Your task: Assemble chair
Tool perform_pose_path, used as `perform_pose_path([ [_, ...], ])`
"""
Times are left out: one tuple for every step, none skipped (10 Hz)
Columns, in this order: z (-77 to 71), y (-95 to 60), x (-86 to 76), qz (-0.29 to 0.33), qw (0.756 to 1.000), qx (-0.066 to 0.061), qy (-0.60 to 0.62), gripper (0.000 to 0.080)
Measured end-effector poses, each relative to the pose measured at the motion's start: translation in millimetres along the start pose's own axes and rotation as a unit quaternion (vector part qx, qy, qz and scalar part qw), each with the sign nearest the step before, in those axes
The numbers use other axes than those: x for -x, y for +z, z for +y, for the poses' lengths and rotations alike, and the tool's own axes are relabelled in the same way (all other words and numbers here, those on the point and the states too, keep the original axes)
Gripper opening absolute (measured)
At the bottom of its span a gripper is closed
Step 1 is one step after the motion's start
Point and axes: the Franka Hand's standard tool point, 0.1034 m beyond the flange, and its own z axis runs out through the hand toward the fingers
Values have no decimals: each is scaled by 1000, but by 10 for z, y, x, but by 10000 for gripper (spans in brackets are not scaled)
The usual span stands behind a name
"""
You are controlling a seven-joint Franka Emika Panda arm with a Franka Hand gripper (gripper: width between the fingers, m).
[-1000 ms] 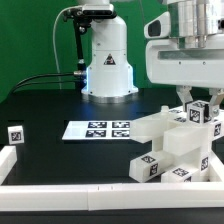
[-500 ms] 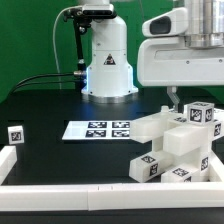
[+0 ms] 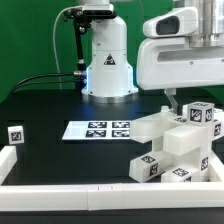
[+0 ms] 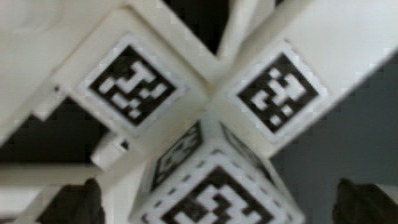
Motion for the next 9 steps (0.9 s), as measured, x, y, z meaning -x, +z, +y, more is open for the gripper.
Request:
perform_pose_path([
  [-13,9,27,0,1000,0,-5,607],
  [7,11,22,0,1000,0,-2,607],
  [6,14,24,0,1000,0,11,469],
  [8,16,25,0,1000,0,10,333],
  [6,17,25,0,1000,-1,21,333],
  [3,17,25,0,998,-3,69,281],
  [3,17,25,0,996,-3,91,281],
  [-5,8,13,1,987,-3,159,281],
  [-14,8,12,1,975,-4,222,281],
])
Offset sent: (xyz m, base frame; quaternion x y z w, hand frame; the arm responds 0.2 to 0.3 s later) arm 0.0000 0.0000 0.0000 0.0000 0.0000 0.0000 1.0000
